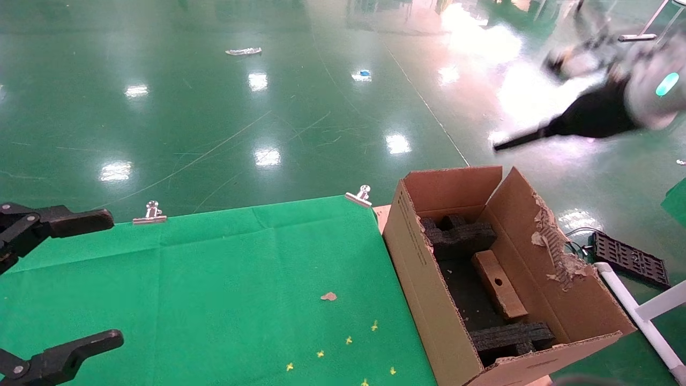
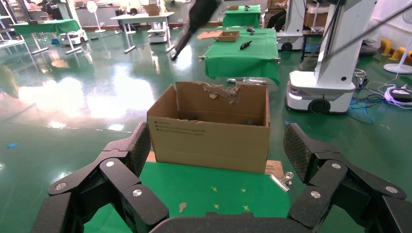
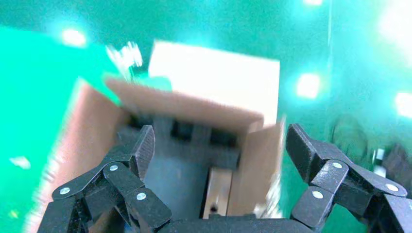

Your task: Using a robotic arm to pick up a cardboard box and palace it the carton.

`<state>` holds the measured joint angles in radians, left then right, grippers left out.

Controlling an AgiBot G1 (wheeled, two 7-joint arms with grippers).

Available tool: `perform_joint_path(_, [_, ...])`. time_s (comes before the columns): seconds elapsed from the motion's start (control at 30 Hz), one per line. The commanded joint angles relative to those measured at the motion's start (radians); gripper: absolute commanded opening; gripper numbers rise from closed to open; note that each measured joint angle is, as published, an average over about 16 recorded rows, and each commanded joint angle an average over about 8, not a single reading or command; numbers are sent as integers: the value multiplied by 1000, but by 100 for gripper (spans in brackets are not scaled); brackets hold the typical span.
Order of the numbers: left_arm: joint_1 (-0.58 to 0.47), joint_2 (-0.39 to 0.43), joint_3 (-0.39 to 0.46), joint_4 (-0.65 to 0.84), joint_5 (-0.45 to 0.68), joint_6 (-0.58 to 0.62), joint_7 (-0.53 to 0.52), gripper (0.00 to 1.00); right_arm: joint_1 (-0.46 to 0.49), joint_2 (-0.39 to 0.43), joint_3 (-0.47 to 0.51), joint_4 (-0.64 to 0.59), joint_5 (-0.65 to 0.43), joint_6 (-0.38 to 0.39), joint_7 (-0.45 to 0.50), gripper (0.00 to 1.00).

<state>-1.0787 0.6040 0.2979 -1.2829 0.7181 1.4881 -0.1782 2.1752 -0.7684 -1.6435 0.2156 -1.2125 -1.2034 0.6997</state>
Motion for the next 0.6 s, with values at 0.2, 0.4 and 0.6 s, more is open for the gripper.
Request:
perform_joint_path(0.2, [0,0,0,0,0,0,0,100,115,58,15,116,7,-24,-28,100])
perform_joint_path(0.4, [0,0,0,0,-1,0,0,100,116,87,40,189,12,-18,-38,100])
perform_joint_path(0.6, [0,0,1,1,-1,0,1,100,18,96,149,268,50,-39,-77,100])
